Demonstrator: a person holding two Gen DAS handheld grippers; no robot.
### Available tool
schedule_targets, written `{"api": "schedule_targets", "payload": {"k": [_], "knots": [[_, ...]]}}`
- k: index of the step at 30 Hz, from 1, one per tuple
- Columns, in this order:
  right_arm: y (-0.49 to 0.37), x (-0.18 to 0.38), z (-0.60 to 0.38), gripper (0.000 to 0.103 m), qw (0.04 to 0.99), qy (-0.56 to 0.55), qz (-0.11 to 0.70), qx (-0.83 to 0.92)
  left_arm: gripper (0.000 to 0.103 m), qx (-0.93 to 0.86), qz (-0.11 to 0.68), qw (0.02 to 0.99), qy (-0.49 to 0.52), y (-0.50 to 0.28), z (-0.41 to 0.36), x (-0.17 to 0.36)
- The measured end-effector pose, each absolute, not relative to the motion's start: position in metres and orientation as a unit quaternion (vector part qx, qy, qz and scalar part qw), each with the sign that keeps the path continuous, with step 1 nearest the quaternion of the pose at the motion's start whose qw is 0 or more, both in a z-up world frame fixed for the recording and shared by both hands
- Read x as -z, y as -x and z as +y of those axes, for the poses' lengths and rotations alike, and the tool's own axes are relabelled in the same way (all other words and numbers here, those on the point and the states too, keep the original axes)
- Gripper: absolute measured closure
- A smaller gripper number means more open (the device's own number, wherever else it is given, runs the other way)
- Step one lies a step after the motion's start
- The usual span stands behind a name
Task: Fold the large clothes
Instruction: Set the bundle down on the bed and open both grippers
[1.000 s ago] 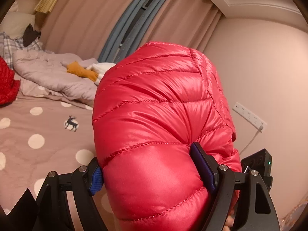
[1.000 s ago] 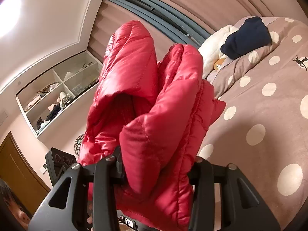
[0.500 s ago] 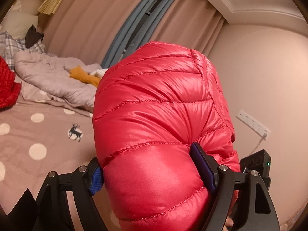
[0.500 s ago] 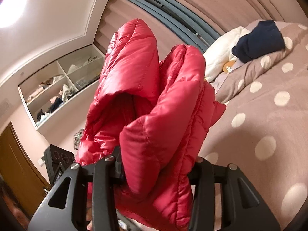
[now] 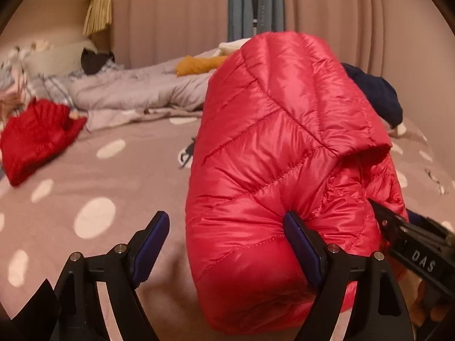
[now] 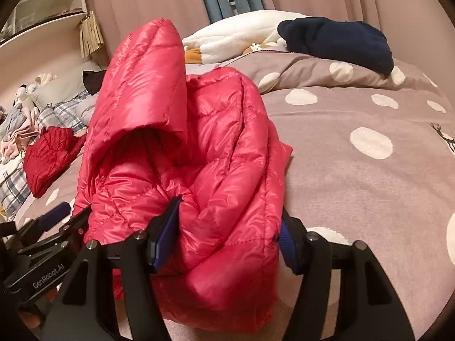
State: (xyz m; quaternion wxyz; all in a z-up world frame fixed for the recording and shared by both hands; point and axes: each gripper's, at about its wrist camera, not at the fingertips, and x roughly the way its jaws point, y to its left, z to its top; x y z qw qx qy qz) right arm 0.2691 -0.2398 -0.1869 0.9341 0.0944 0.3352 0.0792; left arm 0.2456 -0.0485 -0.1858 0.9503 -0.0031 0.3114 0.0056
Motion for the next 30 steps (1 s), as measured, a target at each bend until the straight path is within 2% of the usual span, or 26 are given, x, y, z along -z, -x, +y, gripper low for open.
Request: {"api": "schedule_targets", "payload": {"k": [6, 9, 13, 17, 22, 25, 27, 30], "knots": [[-0.269, 0.193, -0.256, 0.028, 0.922, -0.143, 0.350, -0.081, 0.020, -0.013, 0.327, 0.945, 0.032, -0.245, -0.043, 0.184], [-0.261, 0.184, -0.258, 0.028, 0.921, -0.155, 0.350, -0.077, 0.020, -0.022, 0.326, 0.945, 0.033, -0.239, -0.044, 0.174], [-0.238, 0.151, -0.258, 0.028, 0.933, -0.135, 0.327, -0.068, 0.020, -0.039, 0.297, 0.954, -0.011, -0.221, -0.052, 0.149], [-0.204, 0.105, -0.255, 0.026, 0.951, -0.098, 0.287, -0.059, 0.018, -0.060, 0.265, 0.962, -0.006, -0.187, -0.053, 0.115], [-0.156, 0.053, -0.255, 0.015, 0.963, -0.063, 0.256, -0.054, 0.013, -0.094, 0.222, 0.970, 0.012, -0.139, -0.046, 0.071], [-0.121, 0.024, -0.255, 0.001, 0.971, -0.043, 0.228, -0.052, 0.007, -0.122, 0.190, 0.973, 0.038, -0.113, -0.033, 0.050], [-0.101, 0.012, -0.255, 0.000, 0.976, -0.030, 0.211, -0.048, 0.001, -0.115, 0.159, 0.979, 0.053, -0.090, -0.027, 0.035], [-0.072, -0.003, -0.254, 0.000, 0.981, -0.010, 0.190, -0.039, 0.001, -0.097, 0.131, 0.985, 0.064, -0.063, -0.023, 0.015]]}}
